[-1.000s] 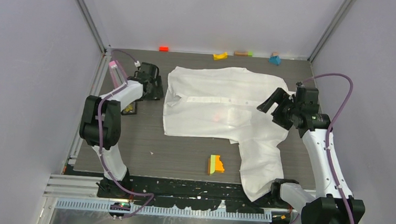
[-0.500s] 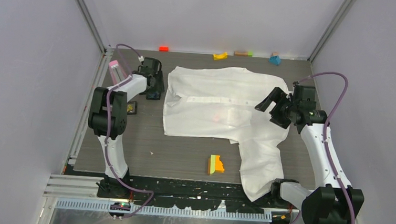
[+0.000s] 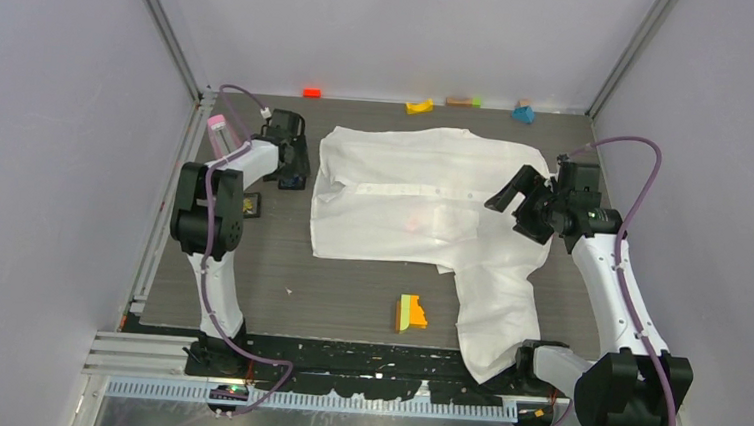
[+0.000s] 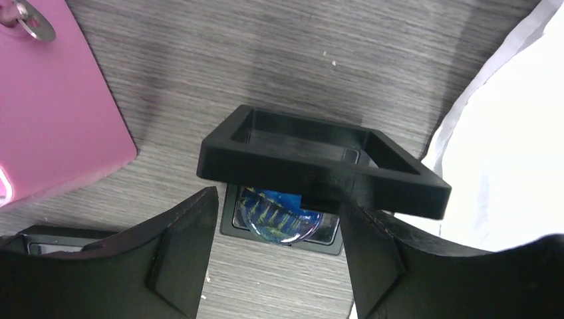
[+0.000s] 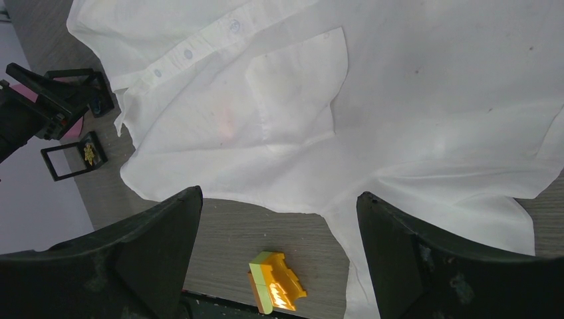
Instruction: Pin the brooch onto the clothing
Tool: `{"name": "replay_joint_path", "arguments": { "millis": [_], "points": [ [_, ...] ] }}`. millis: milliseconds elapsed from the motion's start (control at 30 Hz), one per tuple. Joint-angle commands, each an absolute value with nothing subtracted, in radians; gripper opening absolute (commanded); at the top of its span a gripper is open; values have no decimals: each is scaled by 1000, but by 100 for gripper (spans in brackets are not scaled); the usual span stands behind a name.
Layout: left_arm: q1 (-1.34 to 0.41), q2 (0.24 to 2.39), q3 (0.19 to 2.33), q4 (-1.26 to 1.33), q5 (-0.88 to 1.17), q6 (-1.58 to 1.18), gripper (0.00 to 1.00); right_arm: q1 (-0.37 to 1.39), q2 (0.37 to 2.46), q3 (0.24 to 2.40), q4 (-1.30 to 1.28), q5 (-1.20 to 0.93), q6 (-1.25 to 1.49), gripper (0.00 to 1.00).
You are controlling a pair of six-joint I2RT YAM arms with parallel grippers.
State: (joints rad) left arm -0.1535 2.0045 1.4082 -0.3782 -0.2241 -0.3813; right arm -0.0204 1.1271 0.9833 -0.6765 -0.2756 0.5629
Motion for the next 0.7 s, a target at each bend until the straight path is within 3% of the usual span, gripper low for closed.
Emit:
{"name": "replay_joint_path", "arguments": {
  "millis": [0, 367, 567, 667],
  "points": [
    [-138, 2026, 1461, -371, -228, -371, 69, -15, 1136, 981, -641, -289, 564, 92],
    [-132, 2036, 1470, -419, -216, -380, 61, -15, 1144, 972, -630, -290, 567, 92],
    [-132, 2032, 1463, -429, -200, -385, 55, -14, 1149, 965, -626, -288, 566, 92],
    [-132, 2017, 1447, -427, -190, -387, 47, -15, 1150, 965, -626, -288, 567, 92]
  ]
}}
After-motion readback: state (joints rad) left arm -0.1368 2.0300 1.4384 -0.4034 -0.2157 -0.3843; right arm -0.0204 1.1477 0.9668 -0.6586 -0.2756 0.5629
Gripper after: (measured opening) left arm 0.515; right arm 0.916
